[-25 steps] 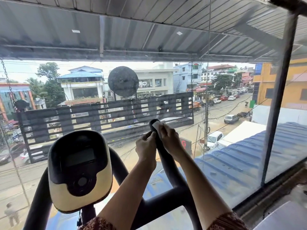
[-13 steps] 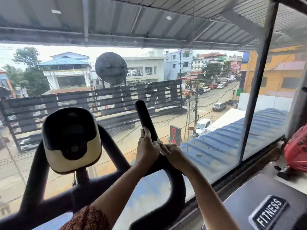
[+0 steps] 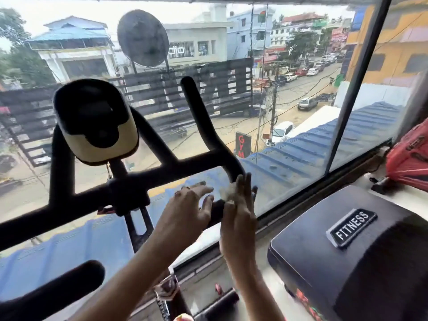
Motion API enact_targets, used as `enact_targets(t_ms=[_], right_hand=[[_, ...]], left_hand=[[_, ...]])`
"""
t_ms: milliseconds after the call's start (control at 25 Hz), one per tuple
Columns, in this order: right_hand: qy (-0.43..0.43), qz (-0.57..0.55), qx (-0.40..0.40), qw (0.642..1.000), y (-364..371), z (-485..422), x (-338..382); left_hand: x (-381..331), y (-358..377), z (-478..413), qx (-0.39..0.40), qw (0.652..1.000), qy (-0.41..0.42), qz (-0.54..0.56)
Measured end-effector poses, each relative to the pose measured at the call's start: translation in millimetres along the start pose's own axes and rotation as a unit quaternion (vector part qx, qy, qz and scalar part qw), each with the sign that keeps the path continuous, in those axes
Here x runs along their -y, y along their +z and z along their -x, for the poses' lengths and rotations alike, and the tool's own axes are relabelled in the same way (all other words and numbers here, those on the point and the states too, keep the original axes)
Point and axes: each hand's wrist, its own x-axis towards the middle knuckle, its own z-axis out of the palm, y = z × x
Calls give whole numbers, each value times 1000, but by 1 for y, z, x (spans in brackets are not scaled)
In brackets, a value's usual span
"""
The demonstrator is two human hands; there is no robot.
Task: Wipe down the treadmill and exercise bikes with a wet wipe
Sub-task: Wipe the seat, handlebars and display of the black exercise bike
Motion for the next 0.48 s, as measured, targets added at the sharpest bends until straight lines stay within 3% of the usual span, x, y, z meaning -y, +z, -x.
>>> enact_targets(t_ms=[160,280,360,480], right_hand=[[-231,41,-15,972,11,18,-11],[-197,74,-60,976,-11,-24,-35],[-199,91,-35,975,-2,-21,-21],[-331,132,42,933,8,0,-1]], left_hand=[[10,-11,48,-73,984,-47,155],[12,-9,61,-114,964,-79,228],[16,-9,62,-120,953,-82,266],[22,-14,66,-98,945,-65,306]])
